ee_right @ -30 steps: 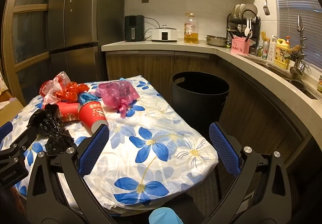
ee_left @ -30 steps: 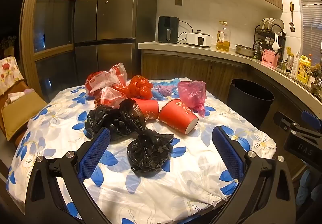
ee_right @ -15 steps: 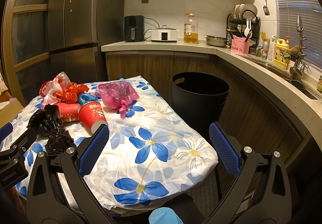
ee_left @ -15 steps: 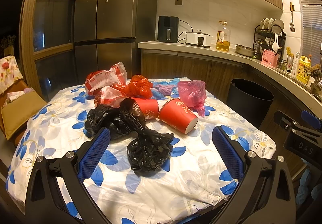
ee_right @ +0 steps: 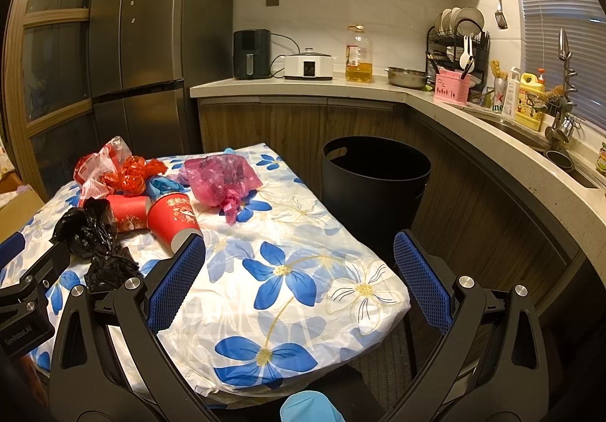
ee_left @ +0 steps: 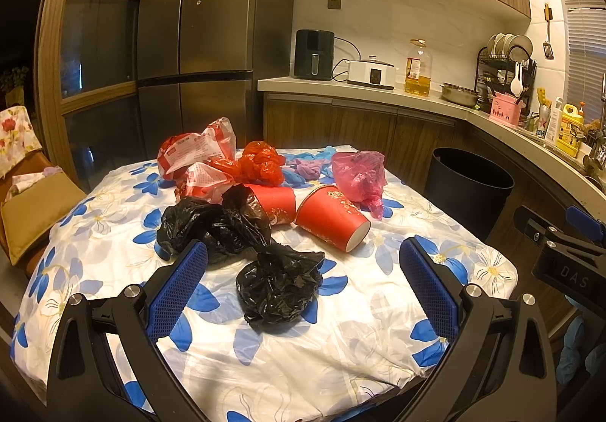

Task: Collect trash

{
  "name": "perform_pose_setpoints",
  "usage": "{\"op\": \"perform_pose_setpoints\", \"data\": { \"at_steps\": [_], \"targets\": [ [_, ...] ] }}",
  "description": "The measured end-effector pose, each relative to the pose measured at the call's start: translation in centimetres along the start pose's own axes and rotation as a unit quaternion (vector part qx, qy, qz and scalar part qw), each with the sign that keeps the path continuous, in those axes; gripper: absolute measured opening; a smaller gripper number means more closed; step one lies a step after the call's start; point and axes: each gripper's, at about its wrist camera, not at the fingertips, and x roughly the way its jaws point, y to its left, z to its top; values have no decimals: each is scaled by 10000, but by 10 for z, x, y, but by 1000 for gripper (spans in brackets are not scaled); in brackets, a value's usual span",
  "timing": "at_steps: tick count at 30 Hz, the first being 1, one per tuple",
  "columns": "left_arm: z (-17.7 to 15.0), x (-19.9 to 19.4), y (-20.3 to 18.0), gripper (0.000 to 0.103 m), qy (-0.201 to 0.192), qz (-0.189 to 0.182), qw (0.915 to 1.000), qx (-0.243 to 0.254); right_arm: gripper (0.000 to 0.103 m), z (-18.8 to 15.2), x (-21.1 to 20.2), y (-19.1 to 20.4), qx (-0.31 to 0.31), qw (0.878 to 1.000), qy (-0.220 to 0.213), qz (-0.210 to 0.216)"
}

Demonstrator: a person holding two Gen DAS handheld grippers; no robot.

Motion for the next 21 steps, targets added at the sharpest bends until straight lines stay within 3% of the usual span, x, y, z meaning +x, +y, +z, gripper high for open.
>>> {"op": "perform_pose_setpoints", "data": {
  "at_steps": [21],
  "targets": [
    [-1,-1,-2,98,11,-16,10000,5,98,1,0,1,0,10000,6,7]
  ]
}}
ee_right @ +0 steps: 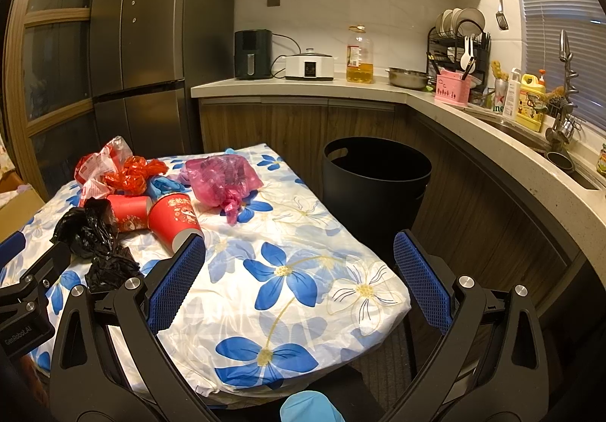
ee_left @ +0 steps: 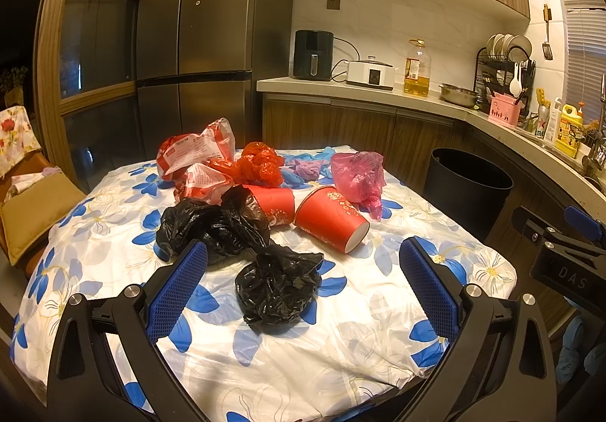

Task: Collect trash

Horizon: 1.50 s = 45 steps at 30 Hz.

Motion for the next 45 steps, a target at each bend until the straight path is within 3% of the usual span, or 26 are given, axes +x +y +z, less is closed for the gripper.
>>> {"op": "perform_pose_setpoints", "data": {
  "at_steps": [45],
  "targets": [
    [-2,0,-4,98,16,-13,10000,-14,98,-1,5,1,-10,10000,21,22]
  ]
}}
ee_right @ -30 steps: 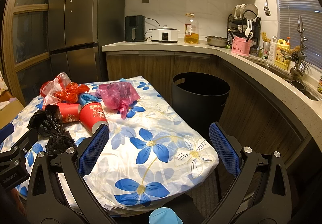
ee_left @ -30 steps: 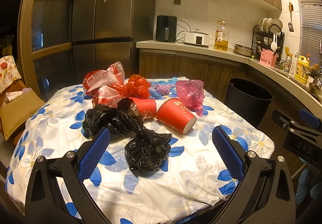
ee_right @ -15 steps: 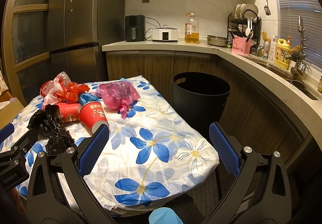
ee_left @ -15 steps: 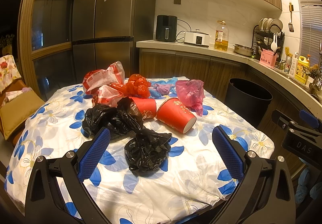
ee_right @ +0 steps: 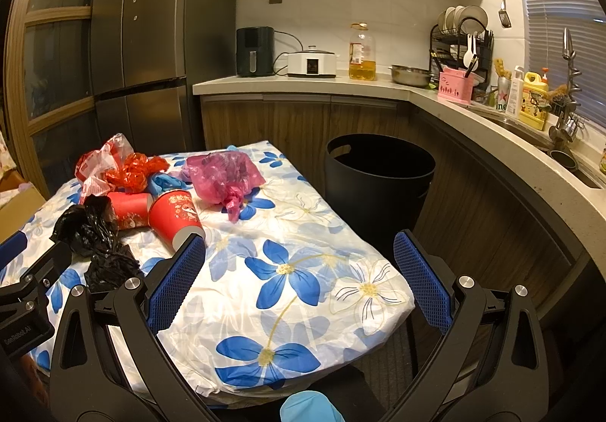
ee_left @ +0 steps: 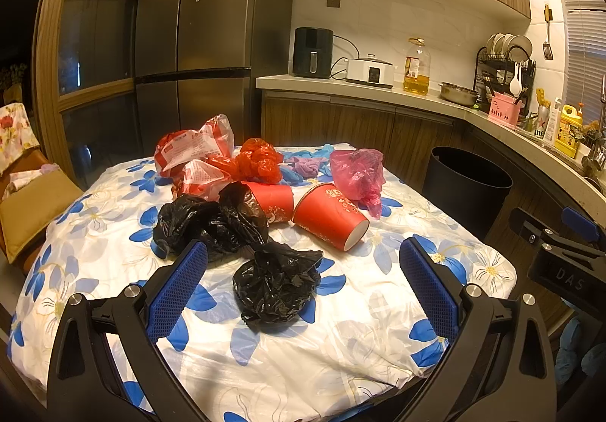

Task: Collect trash
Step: 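Grasp the black plastic bag with the left tool while the right tool grasps the red paper cup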

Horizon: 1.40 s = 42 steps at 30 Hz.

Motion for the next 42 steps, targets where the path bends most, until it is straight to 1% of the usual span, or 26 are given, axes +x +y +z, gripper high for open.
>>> {"op": "perform_pose_setpoints", "data": {
  "at_steps": [6,7,10,15,18,21,25,26,28,30,31,32,33,34,36,37,39,40,41,42],
  "targets": [
    [-3,1,-3,98,5,0,10000,-3,98,6,-3,-2,6,10000,-3,3],
    [-4,3,-3,98,9,2,10000,-12,98,0,1,-2,5,10000,0,18],
    [-6,6,-2,98,18,15,10000,-38,98,0,6,1,-17,10000,7,56],
    [-11,17,5,98,32,119,9999,-45,98,-7,24,5,-31,9996,26,261],
    [-15,25,14,98,29,204,9997,-132,98,-10,36,6,-32,9991,81,427],
    [-19,36,25,98,44,180,9993,-328,98,-13,46,9,-49,9983,116,576],
    [-24,56,25,98,115,120,9993,-336,98,-14,60,13,-90,9969,94,777],
    [-25,62,24,98,148,142,9993,-317,98,-14,63,15,-94,9965,80,824],
    [-27,73,23,94,212,180,9992,-296,98,-13,70,16,-93,9958,75,902],
    [-29,82,24,89,307,189,9989,-309,98,-12,76,18,-95,9947,59,1026],
    [-30,86,25,84,349,183,9987,-328,98,-12,80,19,-102,9939,52,1096],
    [-32,91,26,71,424,179,9983,-343,98,-12,82,20,-105,9931,46,1170],
    [-34,96,27,63,528,169,9978,-356,98,-11,85,22,-110,9917,35,1277],
    [-36,101,28,59,616,139,9973,-383,98,-11,87,23,-121,9909,40,1339],
    [-40,105,32,40,684,120,9966,-436,98,-11,93,29,-158,9888,46,1482],
    [-42,105,33,37,691,81,9966,-441,98,-11,95,33,-188,9877,38,1553],
    [-45,105,33,25,673,26,9969,-398,96,-12,101,41,-270,9859,18,1652],
    [-45,105,32,23,656,18,9972,-361,95,-13,103,46,-298,9848,28,1712],
    [-46,103,32,15,605,30,9977,-315,94,-13,107,50,-323,9834,68,1785],
    [-46,99,32,11,540,35,9981,-303,94,-14,110,55,-349,9822,106,1841]
  ]
}}
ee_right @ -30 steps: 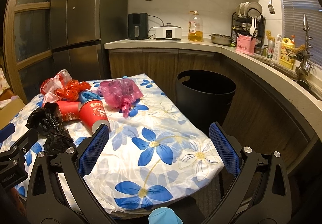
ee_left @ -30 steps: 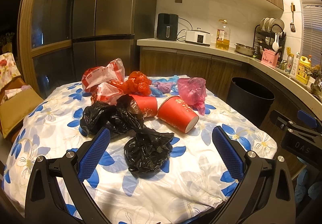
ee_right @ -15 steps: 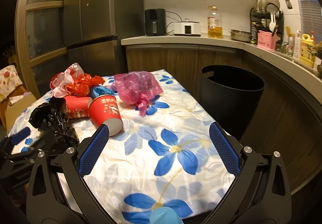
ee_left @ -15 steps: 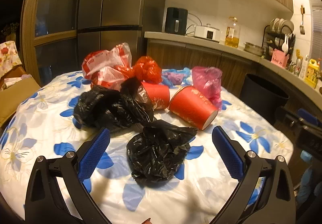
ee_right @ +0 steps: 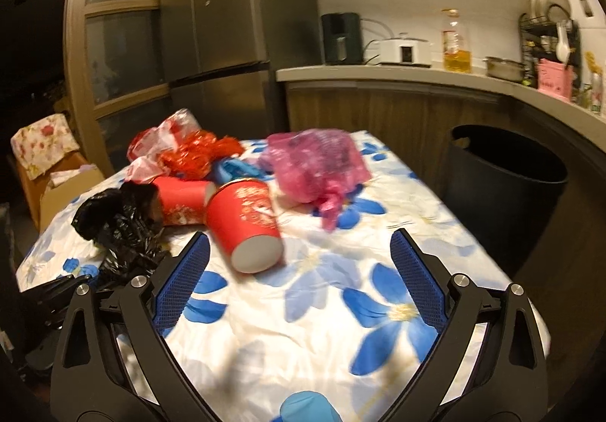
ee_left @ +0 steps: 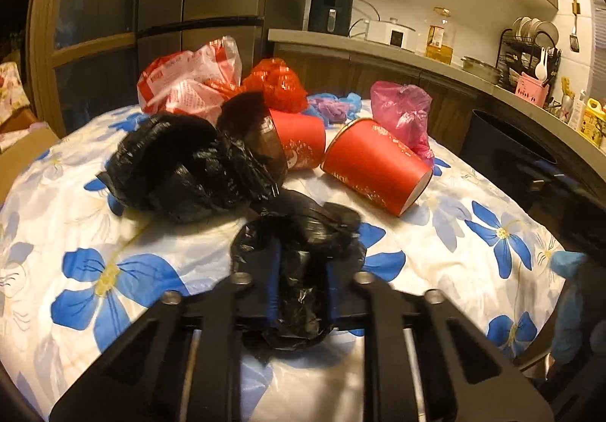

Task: Collect trash
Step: 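Grasp the black plastic bag with the left tool while the right tool grasps the red paper cup, then lift the black bag and red cup and carry both over the black bin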

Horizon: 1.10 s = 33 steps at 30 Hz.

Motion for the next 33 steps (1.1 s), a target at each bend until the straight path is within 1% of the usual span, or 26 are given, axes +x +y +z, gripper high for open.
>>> {"op": "perform_pose_setpoints", "data": {
  "at_steps": [3,8,10,15,19,23,26,27,33],
  "targets": [
    [4,-17,2,8,-265,-91,9995,-110,91,-1,15,6,-89,9999,85,117],
    [20,-50,7,8,-788,-279,9959,-338,86,0,42,17,-202,9991,219,311],
    [25,-56,8,8,-913,-221,9950,-337,85,0,54,22,-244,9986,302,365],
    [29,-49,13,8,-840,-92,9955,-439,83,0,81,31,-380,9968,534,462],
    [30,-48,17,8,-815,-26,9956,-460,81,3,96,31,-315,9954,691,577],
    [32,-44,17,8,-784,21,9957,-499,77,4,106,30,-239,9942,806,679],
    [32,-41,15,8,-751,56,9960,-488,70,4,113,30,-182,9928,916,750],
    [33,-40,15,8,-746,62,9960,-483,66,4,114,29,-176,9923,943,780],
    [35,-38,13,8,-711,136,9963,-468,63,4,114,30,-172,9921,928,826]
  ]
}}
